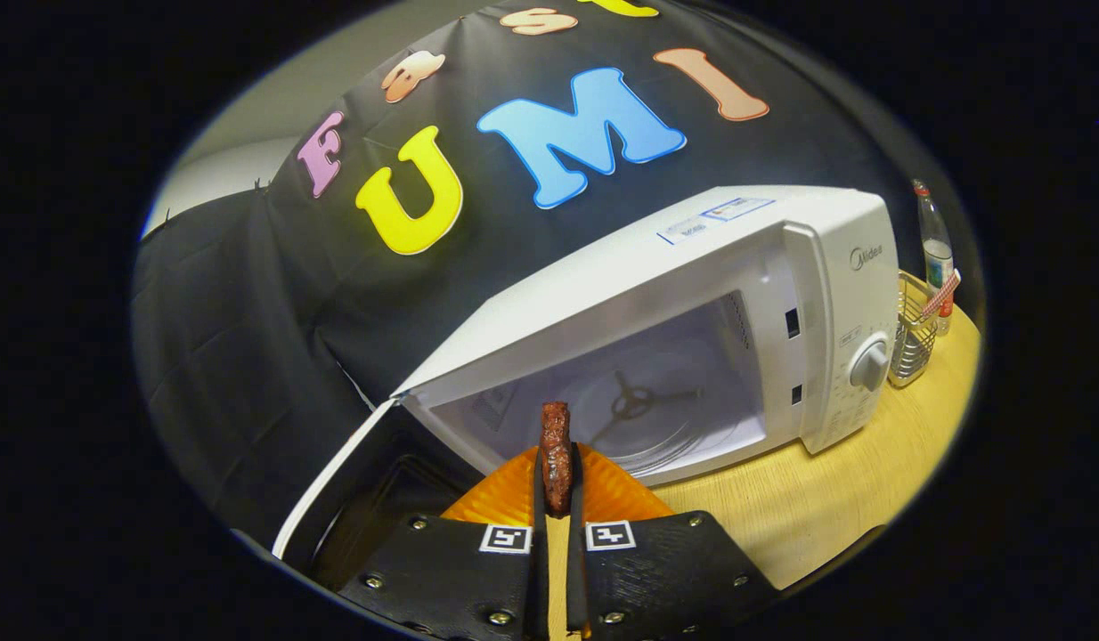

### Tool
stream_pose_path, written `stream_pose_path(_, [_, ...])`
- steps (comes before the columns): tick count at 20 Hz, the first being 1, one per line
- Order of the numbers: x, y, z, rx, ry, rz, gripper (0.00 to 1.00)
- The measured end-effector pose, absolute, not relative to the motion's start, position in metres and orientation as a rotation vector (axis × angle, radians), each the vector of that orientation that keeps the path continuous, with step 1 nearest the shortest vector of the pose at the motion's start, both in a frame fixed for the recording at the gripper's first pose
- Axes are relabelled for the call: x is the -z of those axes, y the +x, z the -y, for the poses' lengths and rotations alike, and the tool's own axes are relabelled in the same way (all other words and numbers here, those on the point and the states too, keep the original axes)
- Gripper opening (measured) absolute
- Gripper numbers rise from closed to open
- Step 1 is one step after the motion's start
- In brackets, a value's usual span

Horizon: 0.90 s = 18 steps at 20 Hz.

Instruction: Open the microwave, put the food inside, and close the microwave door.

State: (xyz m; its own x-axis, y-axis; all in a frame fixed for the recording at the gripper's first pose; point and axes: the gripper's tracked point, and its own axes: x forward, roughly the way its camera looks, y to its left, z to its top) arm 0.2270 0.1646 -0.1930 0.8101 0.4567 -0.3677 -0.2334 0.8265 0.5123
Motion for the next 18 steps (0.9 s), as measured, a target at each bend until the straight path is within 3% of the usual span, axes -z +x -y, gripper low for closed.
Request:
stream_pose_path(13, [0.258,0.296,-0.187,-0.352,0.442,-0.544,0.08])
stream_pose_path(16, [0.27,0.304,-0.178,-0.31,0.36,-0.561,0.19])
stream_pose_path(18, [0.28,0.305,-0.165,-0.269,0.287,-0.567,0.4])
